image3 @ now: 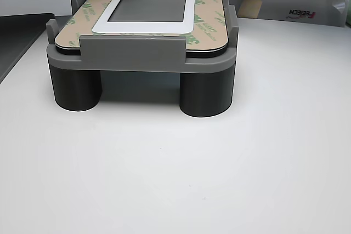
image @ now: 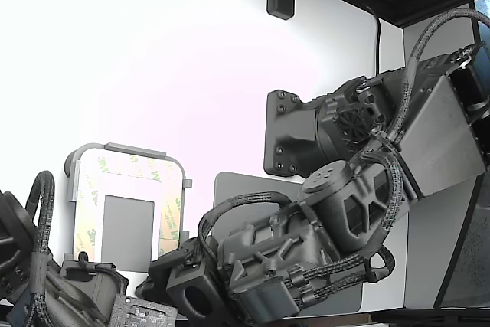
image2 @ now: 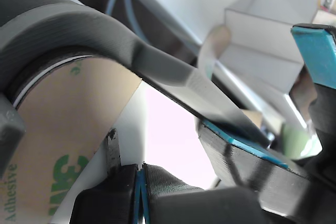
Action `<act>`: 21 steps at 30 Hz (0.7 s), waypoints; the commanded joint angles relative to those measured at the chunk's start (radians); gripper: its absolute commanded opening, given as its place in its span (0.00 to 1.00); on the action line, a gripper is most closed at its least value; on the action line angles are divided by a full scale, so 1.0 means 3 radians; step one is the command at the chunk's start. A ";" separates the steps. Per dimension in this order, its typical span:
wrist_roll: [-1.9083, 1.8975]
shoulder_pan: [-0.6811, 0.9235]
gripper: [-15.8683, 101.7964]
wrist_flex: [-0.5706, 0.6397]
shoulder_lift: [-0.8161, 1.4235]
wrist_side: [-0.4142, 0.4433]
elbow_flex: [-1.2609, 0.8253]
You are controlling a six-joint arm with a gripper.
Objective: Peel off protective film from adhesive tape.
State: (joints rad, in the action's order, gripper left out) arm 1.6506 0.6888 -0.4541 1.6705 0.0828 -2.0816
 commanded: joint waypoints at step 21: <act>-0.0087 0.0031 0.04 0.0102 0.0199 0.0036 -0.0097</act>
State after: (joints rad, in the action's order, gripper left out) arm 1.6260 0.7041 -0.4310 1.7027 0.0920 -2.1276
